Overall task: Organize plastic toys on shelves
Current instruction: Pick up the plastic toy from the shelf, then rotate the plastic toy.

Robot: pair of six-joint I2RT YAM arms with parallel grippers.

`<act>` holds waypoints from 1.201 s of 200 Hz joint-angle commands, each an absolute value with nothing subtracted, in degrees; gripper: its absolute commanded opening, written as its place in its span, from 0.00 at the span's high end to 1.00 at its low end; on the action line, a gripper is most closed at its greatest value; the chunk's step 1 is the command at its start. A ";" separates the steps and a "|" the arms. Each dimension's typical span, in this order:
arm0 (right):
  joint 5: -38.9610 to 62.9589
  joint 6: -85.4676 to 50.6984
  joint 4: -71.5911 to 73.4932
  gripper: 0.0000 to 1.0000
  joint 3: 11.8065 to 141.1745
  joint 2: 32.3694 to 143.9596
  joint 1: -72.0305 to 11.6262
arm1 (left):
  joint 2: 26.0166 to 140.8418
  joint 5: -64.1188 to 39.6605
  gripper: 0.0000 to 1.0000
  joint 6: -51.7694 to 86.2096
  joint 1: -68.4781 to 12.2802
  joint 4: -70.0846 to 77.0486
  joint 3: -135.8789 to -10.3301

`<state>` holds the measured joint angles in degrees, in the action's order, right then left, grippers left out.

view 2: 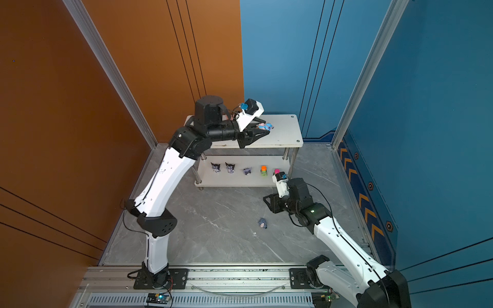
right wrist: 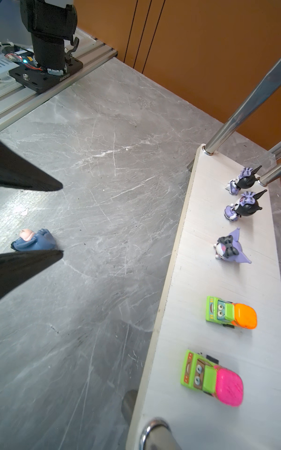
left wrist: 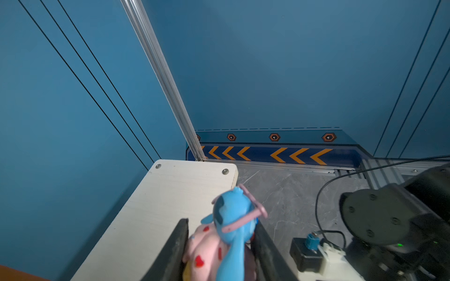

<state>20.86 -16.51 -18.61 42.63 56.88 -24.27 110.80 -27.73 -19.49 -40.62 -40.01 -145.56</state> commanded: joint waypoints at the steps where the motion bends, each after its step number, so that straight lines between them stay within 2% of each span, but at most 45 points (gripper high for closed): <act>1: 21.67 -16.67 -20.37 0.59 45.79 54.94 -23.48 | 102.75 -28.46 0.68 -16.56 -42.75 -38.84 -135.41; 47: 25.55 -18.12 -23.91 0.58 52.29 51.23 -20.39 | 80.49 -21.00 0.69 -9.14 -44.57 -20.20 -94.32; 91: 33.70 -27.09 -23.06 0.54 58.99 53.19 -18.41 | 71.44 -10.74 0.69 -6.15 -46.29 -11.34 -74.20; 120: 37.24 -35.16 -16.71 0.53 59.16 53.65 -18.52 | 70.09 -9.36 0.69 -5.89 -46.30 -7.27 -69.17; 150: 40.00 -40.29 -11.61 0.49 59.11 56.43 -19.86 | 71.09 -9.73 0.68 -7.00 -46.05 -7.29 -69.49; 240: 37.87 -42.26 -6.36 0.38 62.84 62.43 -25.34 | 73.87 -11.76 0.69 -7.79 -45.62 -6.72 -71.67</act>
